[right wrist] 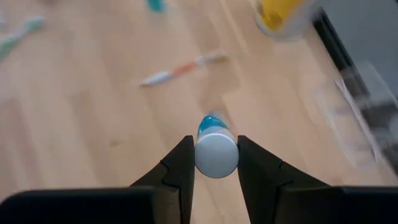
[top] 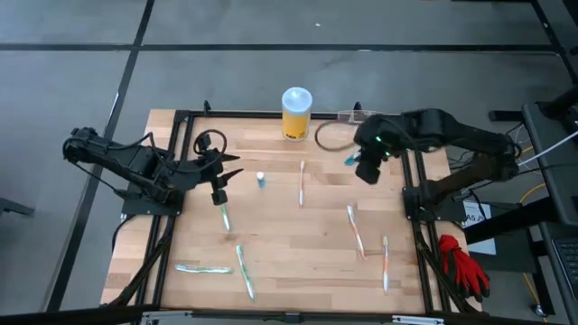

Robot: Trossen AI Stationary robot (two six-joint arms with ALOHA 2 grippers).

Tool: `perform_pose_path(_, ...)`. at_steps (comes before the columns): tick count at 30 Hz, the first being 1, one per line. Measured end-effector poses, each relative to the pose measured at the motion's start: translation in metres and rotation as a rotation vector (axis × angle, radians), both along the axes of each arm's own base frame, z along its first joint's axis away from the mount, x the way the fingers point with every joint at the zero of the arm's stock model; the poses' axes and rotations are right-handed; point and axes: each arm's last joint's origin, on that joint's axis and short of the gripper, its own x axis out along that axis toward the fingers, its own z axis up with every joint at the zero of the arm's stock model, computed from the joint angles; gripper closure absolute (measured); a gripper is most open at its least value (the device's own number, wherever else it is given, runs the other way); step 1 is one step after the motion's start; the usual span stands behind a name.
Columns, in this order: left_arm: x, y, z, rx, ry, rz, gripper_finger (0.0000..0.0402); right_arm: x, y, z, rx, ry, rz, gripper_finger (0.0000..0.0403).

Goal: Pick & Place toothbrushing station
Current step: Put the top blue mouthwash into the transparent organizer

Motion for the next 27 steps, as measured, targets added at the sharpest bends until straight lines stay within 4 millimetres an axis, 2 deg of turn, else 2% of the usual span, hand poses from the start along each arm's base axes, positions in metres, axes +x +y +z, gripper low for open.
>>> perform_pose_path(3,0.000,0.000,0.000,-0.020,-0.007,0.012,0.0265,0.000,-0.031,-0.024,0.041,0.022,-0.082,0.0302)
perform_pose_path(6,0.000,0.000,0.000,-0.047,-0.023,0.027,0.0273,0.000,-0.065,-0.041,0.084,-0.037,-0.125,0.0302)
perform_pose_path(11,0.000,0.000,0.000,-0.107,-0.056,0.057,0.0283,-0.017,-0.119,-0.053,0.120,-0.097,-0.216,0.0302)
perform_pose_path(14,-0.001,-0.002,0.000,-0.138,-0.075,0.066,0.0286,-0.033,-0.143,-0.054,0.107,-0.096,-0.279,0.0302)
perform_pose_path(19,0.003,-0.008,-0.004,-0.144,-0.081,0.084,0.0286,-0.049,-0.170,-0.053,0.103,-0.089,-0.351,0.0302)
perform_pose_path(23,0.011,-0.012,-0.009,-0.156,-0.077,0.115,0.0287,-0.049,-0.186,-0.052,0.079,-0.067,-0.384,0.0302)
perform_pose_path(27,0.018,-0.014,-0.015,-0.174,-0.073,0.141,0.0287,-0.045,-0.207,-0.061,0.120,0.005,-0.479,0.0302)
